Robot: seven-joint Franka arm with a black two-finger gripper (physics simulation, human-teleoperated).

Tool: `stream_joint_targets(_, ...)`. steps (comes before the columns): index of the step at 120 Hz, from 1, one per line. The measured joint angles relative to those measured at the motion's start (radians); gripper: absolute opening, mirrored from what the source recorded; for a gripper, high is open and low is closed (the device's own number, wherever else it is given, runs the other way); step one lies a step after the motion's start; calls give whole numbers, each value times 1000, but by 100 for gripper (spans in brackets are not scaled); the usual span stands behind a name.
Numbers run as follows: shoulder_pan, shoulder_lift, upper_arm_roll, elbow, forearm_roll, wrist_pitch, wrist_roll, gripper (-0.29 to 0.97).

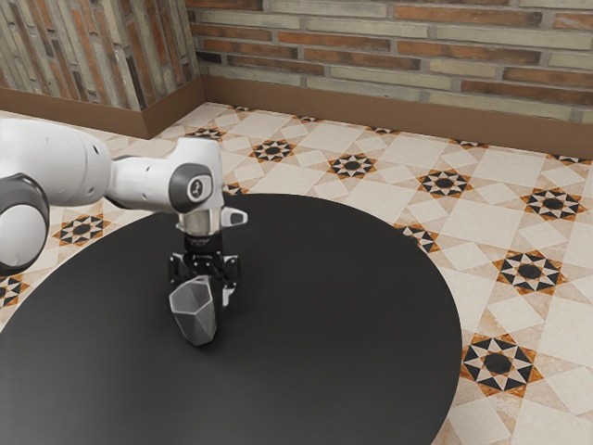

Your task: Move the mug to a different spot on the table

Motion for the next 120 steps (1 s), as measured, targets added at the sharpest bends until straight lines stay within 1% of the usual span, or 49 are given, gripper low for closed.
stream_joint_targets(28,4,-15,3,7,4,15,-6,65)
stream_joint_targets(50,2,-68,22,4,9,19,-11,67)
stream_joint_targets(65,-15,-159,24,-4,37,21,-12,67)
stream_joint_targets(88,-52,-297,51,-43,55,21,-13,68)
stream_joint_targets(105,-58,-414,54,-61,96,11,-12,68)
stream_joint_targets(120,-64,-476,53,-68,124,-3,-9,68)
